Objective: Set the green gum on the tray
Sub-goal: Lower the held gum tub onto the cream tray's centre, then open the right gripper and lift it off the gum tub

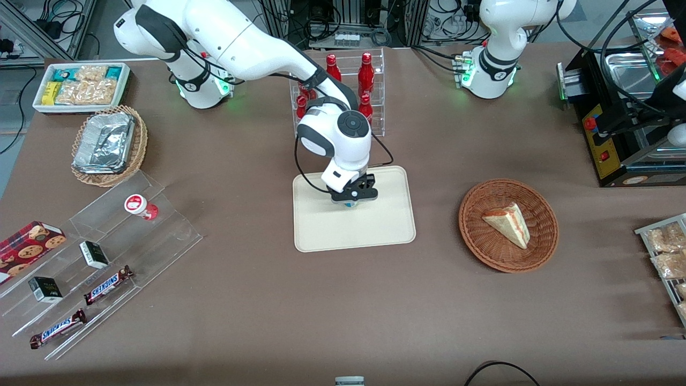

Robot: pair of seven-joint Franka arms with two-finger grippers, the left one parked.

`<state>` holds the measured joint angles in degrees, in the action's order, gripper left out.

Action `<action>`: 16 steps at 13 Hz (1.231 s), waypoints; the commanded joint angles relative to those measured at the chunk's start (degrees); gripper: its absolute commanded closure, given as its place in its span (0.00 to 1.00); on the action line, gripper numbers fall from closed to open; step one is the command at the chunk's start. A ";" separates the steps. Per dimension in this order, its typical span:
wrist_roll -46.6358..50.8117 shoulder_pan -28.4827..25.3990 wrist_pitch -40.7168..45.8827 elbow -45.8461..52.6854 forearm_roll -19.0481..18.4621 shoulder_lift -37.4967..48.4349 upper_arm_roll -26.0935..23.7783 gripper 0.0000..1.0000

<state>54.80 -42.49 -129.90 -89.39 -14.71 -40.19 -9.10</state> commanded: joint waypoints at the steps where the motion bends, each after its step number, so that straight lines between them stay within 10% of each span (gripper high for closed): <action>1: 1.37 -0.22 -0.26 1.76 -1.11 -1.29 0.40 0.00; 16: -23.48 21.37 31.37 -5.25 15.66 33.13 0.23 0.00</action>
<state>34.58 -24.87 -98.93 -88.62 -2.28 -13.68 -8.56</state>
